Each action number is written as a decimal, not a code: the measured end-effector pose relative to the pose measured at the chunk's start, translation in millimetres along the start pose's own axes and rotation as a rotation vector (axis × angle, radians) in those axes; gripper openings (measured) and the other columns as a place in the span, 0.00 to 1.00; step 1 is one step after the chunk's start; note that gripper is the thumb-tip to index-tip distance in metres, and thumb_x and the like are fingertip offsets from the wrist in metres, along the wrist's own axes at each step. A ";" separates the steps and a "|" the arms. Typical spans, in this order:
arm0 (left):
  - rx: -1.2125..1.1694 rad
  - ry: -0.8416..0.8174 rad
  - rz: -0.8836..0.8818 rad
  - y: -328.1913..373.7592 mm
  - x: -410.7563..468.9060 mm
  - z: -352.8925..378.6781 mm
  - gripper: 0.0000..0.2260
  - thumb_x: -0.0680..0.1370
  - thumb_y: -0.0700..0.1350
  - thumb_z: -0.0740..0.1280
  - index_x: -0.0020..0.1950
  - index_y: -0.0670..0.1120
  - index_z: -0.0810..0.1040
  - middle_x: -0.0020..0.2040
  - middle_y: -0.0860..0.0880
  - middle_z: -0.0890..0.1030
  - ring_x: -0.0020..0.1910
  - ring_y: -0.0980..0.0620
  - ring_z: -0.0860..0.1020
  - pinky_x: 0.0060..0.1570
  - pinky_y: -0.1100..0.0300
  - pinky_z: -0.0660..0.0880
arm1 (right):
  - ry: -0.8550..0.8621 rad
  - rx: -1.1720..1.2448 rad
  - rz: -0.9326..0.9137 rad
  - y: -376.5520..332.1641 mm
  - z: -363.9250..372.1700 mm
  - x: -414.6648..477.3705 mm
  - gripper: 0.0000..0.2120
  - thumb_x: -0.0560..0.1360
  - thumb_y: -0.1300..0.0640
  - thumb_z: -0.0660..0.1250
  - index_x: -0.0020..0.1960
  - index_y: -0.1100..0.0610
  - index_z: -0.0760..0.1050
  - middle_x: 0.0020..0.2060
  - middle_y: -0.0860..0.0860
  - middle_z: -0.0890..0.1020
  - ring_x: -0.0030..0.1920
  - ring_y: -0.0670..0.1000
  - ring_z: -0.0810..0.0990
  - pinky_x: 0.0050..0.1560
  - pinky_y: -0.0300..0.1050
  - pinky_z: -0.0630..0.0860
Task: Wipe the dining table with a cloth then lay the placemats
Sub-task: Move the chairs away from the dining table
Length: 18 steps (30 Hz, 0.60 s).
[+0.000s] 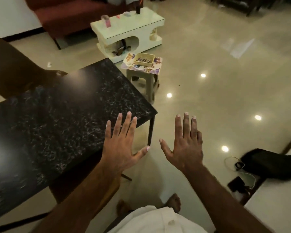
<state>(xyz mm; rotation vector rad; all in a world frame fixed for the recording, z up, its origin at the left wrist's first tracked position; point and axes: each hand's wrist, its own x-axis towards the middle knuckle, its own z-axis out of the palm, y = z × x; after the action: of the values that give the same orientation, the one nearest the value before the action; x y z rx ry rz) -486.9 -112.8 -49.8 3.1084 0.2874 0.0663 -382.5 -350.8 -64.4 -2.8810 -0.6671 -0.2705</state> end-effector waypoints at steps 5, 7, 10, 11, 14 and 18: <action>-0.035 -0.011 0.118 81.5 43.4 13.1 0.52 0.79 0.82 0.46 0.92 0.47 0.45 0.92 0.46 0.39 0.91 0.41 0.40 0.86 0.29 0.47 | 0.003 -0.002 0.102 94.3 -2.2 -2.8 0.54 0.80 0.23 0.58 0.92 0.55 0.45 0.91 0.59 0.47 0.91 0.65 0.48 0.80 0.69 0.65; -0.017 -0.031 0.148 113.4 62.7 20.3 0.53 0.79 0.82 0.45 0.92 0.47 0.44 0.92 0.46 0.39 0.91 0.40 0.40 0.86 0.30 0.46 | -0.014 -0.015 0.125 130.8 -2.7 -3.1 0.54 0.80 0.23 0.57 0.92 0.55 0.45 0.91 0.60 0.47 0.91 0.66 0.48 0.80 0.69 0.65; -0.007 -0.085 0.190 162.9 90.7 30.9 0.53 0.79 0.83 0.44 0.91 0.49 0.39 0.91 0.47 0.35 0.90 0.41 0.37 0.86 0.30 0.45 | -0.028 -0.017 0.192 184.1 -4.9 -8.4 0.54 0.80 0.23 0.57 0.92 0.56 0.46 0.91 0.60 0.48 0.91 0.65 0.48 0.80 0.70 0.65; -0.008 -0.096 0.205 179.1 99.9 33.8 0.53 0.78 0.83 0.43 0.91 0.49 0.37 0.91 0.47 0.33 0.90 0.41 0.35 0.86 0.30 0.44 | -0.024 -0.018 0.217 201.2 -6.5 -10.3 0.54 0.80 0.23 0.58 0.92 0.56 0.45 0.91 0.59 0.48 0.91 0.65 0.48 0.80 0.70 0.64; -0.028 -0.109 0.246 217.5 127.3 39.2 0.52 0.78 0.84 0.42 0.91 0.51 0.35 0.90 0.49 0.30 0.89 0.42 0.33 0.86 0.30 0.42 | -0.013 -0.029 0.268 243.0 -9.7 -7.7 0.55 0.80 0.23 0.57 0.92 0.55 0.45 0.91 0.59 0.47 0.91 0.65 0.47 0.82 0.70 0.62; -0.027 -0.150 0.293 246.7 165.0 42.4 0.53 0.77 0.84 0.41 0.91 0.51 0.35 0.89 0.49 0.30 0.89 0.42 0.32 0.86 0.31 0.40 | -0.049 -0.026 0.312 276.9 -9.5 8.9 0.55 0.80 0.22 0.55 0.92 0.55 0.43 0.91 0.59 0.45 0.91 0.65 0.45 0.84 0.70 0.59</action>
<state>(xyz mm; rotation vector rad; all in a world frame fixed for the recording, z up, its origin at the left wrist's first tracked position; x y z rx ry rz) -277.8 -325.6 -79.8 3.0793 -0.1706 -0.1567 -251.8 -594.2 -88.1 -2.9666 -0.2145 -0.1664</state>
